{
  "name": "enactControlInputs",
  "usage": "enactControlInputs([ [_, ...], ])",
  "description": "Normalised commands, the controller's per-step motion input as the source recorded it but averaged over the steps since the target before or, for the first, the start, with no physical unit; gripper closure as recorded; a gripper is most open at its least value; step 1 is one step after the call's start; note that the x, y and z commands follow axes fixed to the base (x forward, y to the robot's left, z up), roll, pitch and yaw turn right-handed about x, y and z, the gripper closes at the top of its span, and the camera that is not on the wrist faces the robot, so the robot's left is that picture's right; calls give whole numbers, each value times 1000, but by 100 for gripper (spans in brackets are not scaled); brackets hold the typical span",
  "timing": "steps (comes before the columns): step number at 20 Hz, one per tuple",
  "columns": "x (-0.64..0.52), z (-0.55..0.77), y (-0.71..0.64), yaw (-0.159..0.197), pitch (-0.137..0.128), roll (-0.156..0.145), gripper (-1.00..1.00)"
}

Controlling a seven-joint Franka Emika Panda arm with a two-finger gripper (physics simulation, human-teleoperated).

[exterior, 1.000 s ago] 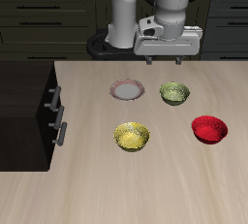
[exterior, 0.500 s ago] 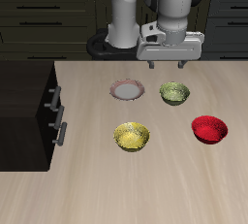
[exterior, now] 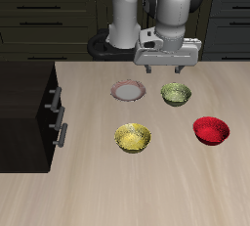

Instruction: Place the green bowl on the plate

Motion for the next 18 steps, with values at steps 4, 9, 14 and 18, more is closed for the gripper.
enactControlInputs([
  [4, -32, -119, 28, 9, -1, -6, -100],
  [9, 27, -73, -7, 2, 5, -11, -100],
  [14, 42, -152, 29, 1, 11, -2, -100],
  [18, 30, -249, 120, -22, 47, 23, -100],
])
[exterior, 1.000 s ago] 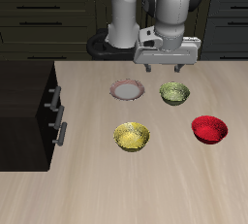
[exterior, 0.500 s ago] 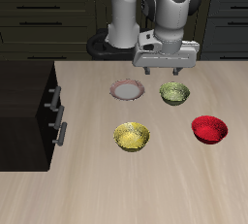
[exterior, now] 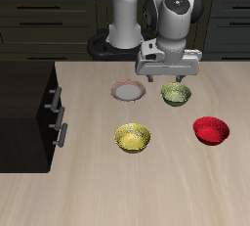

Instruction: Place the green bowl on the plate

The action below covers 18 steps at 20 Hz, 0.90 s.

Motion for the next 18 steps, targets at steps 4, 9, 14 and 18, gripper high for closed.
enactControlInputs([
  [4, 51, -216, 24, -2, 33, 6, -100],
  [9, 8, -261, -5, -3, 45, 11, -100],
  [14, -45, -91, -13, 2, 15, -8, -100],
  [18, -66, -108, 47, 1, 16, 12, -100],
])
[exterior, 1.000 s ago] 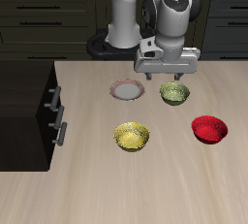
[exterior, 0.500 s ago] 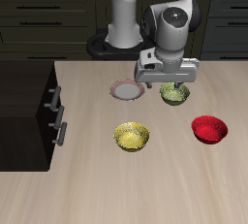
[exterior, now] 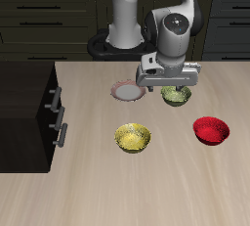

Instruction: Place the green bowl on the plate

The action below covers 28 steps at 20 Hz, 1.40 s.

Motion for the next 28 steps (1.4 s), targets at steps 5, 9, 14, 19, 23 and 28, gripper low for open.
enactControlInputs([
  [5, -12, -137, -24, 1, 27, -4, -100],
  [9, -27, -199, -49, -13, 44, -3, -100],
  [14, 53, -100, -29, 5, 19, 4, -100],
  [19, 25, -146, 54, 0, 24, 13, -100],
  [23, 37, -171, 13, 0, 37, 11, -100],
  [28, -3, -151, 31, 3, 34, 9, -100],
])
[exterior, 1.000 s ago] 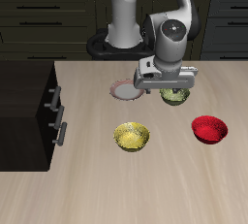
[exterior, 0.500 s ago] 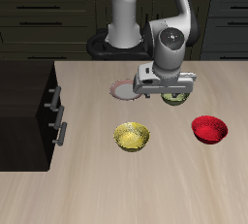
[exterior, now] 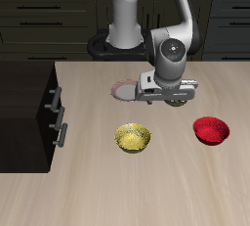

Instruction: Place the green bowl on the plate

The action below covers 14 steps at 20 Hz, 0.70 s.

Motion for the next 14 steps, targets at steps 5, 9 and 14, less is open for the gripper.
enactControlInputs([
  [5, 12, -169, 9, 20, 24, 1, -100],
  [9, -32, -105, -14, 53, -38, -27, -100],
  [14, -3, -22, 15, -31, 9, 25, -100],
])
